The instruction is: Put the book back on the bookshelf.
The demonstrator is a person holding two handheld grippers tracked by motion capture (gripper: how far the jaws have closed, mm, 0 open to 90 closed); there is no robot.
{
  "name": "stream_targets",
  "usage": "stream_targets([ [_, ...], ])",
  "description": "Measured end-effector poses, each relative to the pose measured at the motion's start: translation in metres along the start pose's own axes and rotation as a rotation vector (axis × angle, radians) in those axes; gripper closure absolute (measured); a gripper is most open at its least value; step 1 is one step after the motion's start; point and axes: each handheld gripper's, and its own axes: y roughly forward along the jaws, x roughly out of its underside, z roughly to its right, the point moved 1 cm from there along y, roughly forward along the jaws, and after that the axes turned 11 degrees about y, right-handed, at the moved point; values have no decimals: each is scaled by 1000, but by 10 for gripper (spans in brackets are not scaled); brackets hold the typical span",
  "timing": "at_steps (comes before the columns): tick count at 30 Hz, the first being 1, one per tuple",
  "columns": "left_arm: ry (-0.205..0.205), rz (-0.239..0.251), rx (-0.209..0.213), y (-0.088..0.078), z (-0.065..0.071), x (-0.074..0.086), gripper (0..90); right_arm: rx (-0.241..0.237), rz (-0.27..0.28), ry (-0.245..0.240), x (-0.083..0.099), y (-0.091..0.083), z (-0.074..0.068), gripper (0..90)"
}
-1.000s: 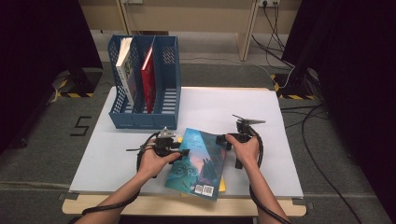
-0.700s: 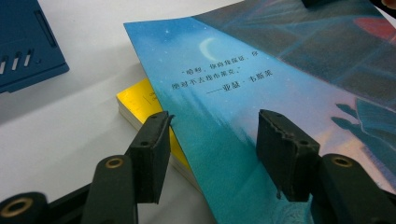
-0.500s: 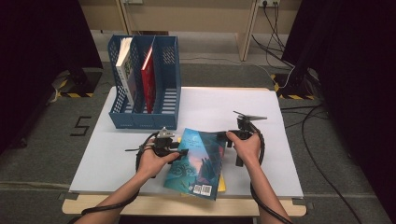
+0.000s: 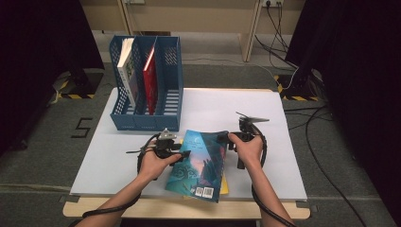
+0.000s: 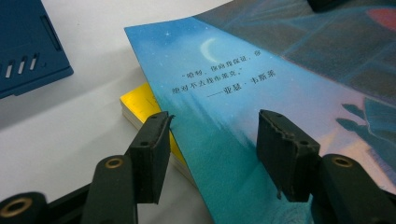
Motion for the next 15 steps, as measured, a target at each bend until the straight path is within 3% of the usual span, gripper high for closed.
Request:
stream_targets([
  [15, 23, 48, -8, -4, 2, -10, 413, 13, 95, -20, -9, -23, -17, 742],
])
